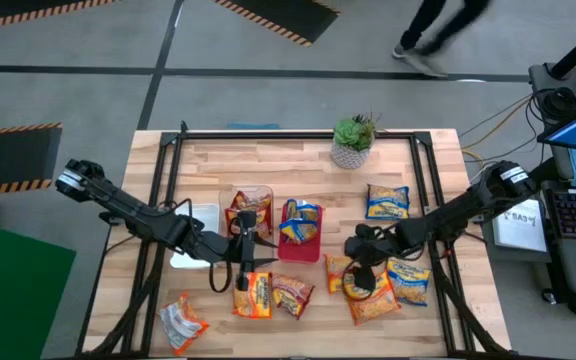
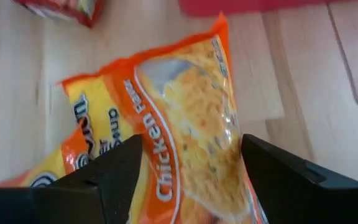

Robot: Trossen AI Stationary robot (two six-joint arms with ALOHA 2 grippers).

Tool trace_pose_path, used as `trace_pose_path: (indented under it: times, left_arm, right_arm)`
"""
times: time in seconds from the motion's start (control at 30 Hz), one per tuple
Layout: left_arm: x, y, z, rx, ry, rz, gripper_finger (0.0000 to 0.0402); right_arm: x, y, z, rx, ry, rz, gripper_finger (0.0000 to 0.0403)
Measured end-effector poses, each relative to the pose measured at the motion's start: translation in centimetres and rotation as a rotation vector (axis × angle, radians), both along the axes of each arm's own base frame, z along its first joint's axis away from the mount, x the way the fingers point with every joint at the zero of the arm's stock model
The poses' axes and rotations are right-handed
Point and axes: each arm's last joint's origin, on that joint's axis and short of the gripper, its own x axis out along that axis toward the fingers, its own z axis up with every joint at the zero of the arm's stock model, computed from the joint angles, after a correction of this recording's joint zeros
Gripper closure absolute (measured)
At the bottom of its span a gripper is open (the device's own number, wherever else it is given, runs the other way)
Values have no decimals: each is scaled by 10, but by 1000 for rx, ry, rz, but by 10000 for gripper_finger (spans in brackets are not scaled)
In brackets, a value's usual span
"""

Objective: Sort Maruchan noodles
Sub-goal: Put the orange noodle pack into the white bin

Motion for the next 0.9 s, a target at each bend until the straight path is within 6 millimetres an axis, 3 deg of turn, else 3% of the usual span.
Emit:
trace_pose_path:
  times: [0.27,0.43,0.83,0.9]
  left_arm:
    - [0,0,1,-2,-8,0,288]
    - [1,0,1,0,-12,0,288]
    - [5,-1,4,1,-66,-5,288]
    - [8,-2,4,10,-83,-10,288]
  right_arm:
    - [-14,-16,-28,61,-144,-85,141]
    - [-21,-19,-37,98,-188,-109,168]
    - [-21,-19,-35,118,-236,-98,366]
    - [-19,-19,-33,111,-244,-86,385]
